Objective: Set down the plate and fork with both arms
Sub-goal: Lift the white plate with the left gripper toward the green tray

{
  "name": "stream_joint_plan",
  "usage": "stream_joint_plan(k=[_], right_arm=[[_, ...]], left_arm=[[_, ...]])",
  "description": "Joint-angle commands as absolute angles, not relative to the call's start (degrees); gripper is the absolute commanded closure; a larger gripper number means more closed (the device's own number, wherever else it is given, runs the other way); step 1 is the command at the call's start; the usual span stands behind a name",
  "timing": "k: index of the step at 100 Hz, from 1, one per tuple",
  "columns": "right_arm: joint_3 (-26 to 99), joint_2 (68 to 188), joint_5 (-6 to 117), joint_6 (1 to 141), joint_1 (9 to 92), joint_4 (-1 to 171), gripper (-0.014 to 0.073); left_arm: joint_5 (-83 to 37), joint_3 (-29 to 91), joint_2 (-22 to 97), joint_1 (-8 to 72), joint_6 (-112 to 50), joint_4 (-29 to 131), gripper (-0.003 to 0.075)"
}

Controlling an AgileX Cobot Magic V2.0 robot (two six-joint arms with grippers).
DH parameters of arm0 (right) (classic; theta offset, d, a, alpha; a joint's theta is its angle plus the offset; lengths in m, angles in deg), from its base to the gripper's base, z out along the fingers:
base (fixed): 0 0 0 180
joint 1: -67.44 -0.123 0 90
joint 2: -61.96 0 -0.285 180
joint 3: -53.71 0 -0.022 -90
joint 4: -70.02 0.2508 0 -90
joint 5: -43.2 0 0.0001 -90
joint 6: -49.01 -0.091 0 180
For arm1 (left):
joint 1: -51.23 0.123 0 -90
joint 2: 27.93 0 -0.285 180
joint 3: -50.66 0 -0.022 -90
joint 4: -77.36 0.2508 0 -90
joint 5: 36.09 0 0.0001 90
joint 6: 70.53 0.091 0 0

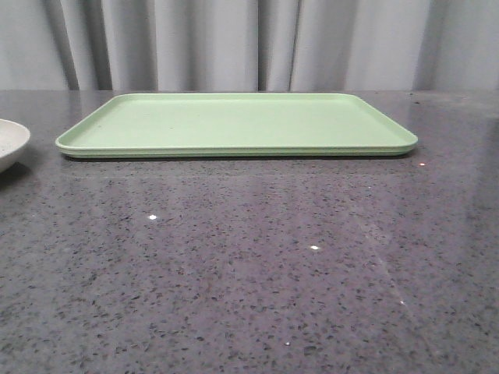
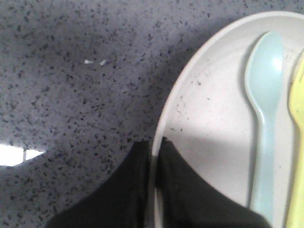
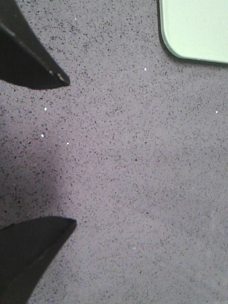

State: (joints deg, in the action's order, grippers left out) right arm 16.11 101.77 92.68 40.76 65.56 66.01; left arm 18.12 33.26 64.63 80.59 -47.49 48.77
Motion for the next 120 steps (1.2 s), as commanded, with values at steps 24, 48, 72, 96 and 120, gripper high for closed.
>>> stream_joint_plan(k=[24, 48, 72, 96, 120], right_arm=[[18.16, 102.49, 89.47, 40.92, 65.81, 65.5, 0.0037], [18.16, 102.49, 89.47, 40.92, 65.81, 65.5, 0.0037], [18.16, 102.49, 89.47, 40.92, 65.81, 65.5, 0.0037], [18.16, 102.49, 89.47, 40.92, 65.81, 65.5, 0.0037], [18.16, 102.49, 89.47, 40.92, 65.81, 65.5, 0.0037]], left_arm=[[21.88, 36.52, 63.17, 84.08, -41.71, 37.61, 0.0739], [24.51, 38.22, 63.09, 84.2, -40.17, 33.66, 0.0739], [25.82, 38.45, 63.09, 84.1, -40.17, 28.06, 0.0741], [25.3, 38.45, 63.09, 80.67, -40.17, 24.22, 0.0741], [22.1, 38.45, 63.09, 74.24, -41.72, 21.88, 0.0741]])
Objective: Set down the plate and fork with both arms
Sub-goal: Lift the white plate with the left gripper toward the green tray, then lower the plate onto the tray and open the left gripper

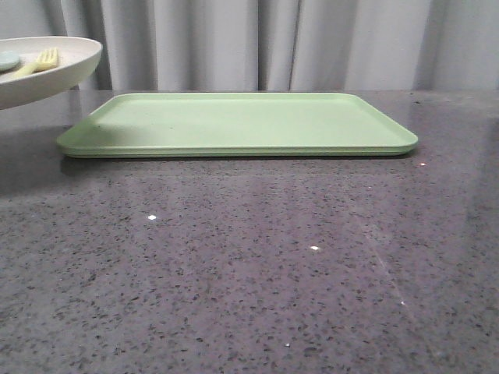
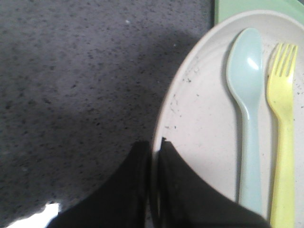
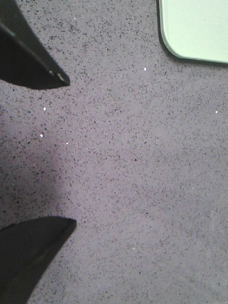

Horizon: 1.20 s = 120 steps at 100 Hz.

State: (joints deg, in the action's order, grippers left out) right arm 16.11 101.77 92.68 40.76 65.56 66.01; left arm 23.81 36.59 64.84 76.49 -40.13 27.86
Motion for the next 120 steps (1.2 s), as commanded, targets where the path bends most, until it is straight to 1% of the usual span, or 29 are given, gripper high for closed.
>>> stream_joint_plan(k=[1, 35, 48, 72, 89, 120], right_arm=[[18.16, 102.49, 89.47, 40.92, 65.81, 65.5, 0.0037], [18.16, 102.49, 89.47, 40.92, 65.81, 65.5, 0.0037], [18.16, 102.49, 89.47, 40.92, 65.81, 65.5, 0.0037], [18.16, 102.49, 89.52, 40.92, 65.81, 65.5, 0.0037], [18.16, 102.49, 89.57, 40.92, 65.81, 65.5, 0.0037], [18.16, 102.49, 89.57, 40.92, 65.81, 65.5, 0.0037]], left_arm=[[21.97, 38.57, 63.09, 73.87, -41.83, 21.69, 0.0741], [16.38, 44.51, 63.2, 63.67, -47.76, 21.28, 0.0741], [14.46, 47.61, 63.96, 59.53, -52.31, 25.01, 0.0741], [13.99, 52.86, 69.76, 53.11, -57.29, 26.49, 0.0741], [9.22, 54.88, 73.62, 48.18, -60.97, 26.61, 0.0741], [5.93, 61.74, 80.15, 39.57, -70.53, 36.79, 0.0741]])
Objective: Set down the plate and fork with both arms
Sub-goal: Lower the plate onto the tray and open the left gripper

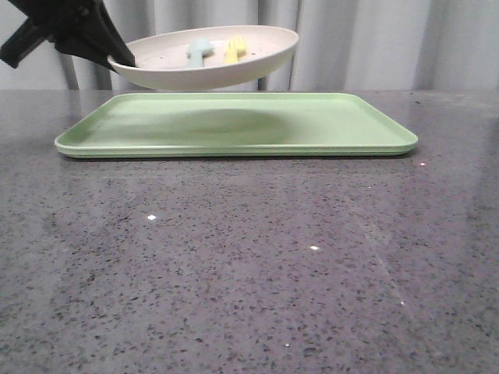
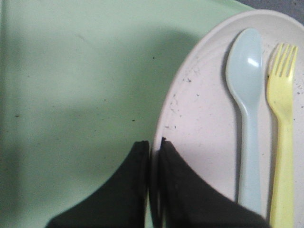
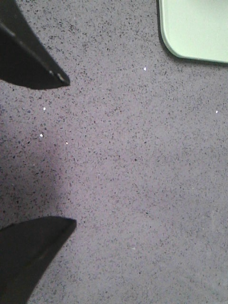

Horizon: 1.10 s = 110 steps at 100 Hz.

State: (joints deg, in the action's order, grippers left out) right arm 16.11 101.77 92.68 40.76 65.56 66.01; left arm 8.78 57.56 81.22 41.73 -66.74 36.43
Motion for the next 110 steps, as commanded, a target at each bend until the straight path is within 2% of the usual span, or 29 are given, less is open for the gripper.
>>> stream_joint_plan(k=[1, 29, 110], right_arm=[[18.16, 102.49, 89.57, 40.92, 65.81, 65.5, 0.0037], [18.16, 102.49, 90.0, 40.92, 65.81, 65.5, 0.0037], [18.16, 102.49, 89.91, 40.92, 65.81, 65.5, 0.0039]], left_arm=[[5.93, 61.97, 80.36, 39.31, -70.53, 37.15, 0.0741], [5.89, 68.33, 85.17, 37.69, -73.98, 39.99, 0.0741], [4.55, 68.44, 88.47, 37.57, -74.89, 42.28, 0.0741]])
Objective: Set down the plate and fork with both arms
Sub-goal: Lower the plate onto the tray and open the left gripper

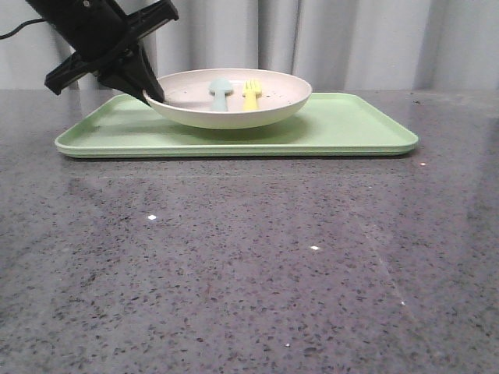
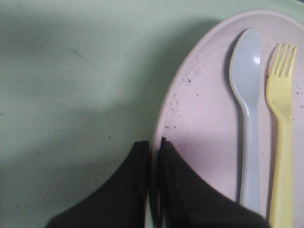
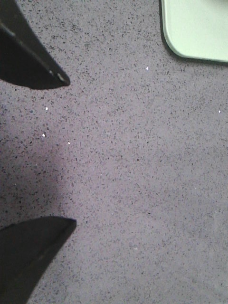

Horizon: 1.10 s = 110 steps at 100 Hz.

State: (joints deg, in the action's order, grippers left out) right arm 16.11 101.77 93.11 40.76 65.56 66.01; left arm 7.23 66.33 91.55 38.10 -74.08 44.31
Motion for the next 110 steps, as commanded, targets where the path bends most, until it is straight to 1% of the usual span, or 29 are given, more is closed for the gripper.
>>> stream_joint_plan(k=[1, 40, 110], right_arm=[[18.16, 102.49, 89.91, 40.92, 65.81, 65.5, 0.0039], [18.16, 102.49, 89.91, 40.92, 65.81, 65.5, 0.0039], [18.16, 102.49, 90.03, 40.92, 65.81, 65.5, 0.0039]], left_arm=[[4.55, 68.44, 88.47, 37.57, -74.89, 42.28, 0.0741], [4.36, 66.51, 89.1, 37.45, -75.0, 42.28, 0.0741], [4.12, 66.51, 90.79, 36.46, -75.0, 42.37, 0.0741]])
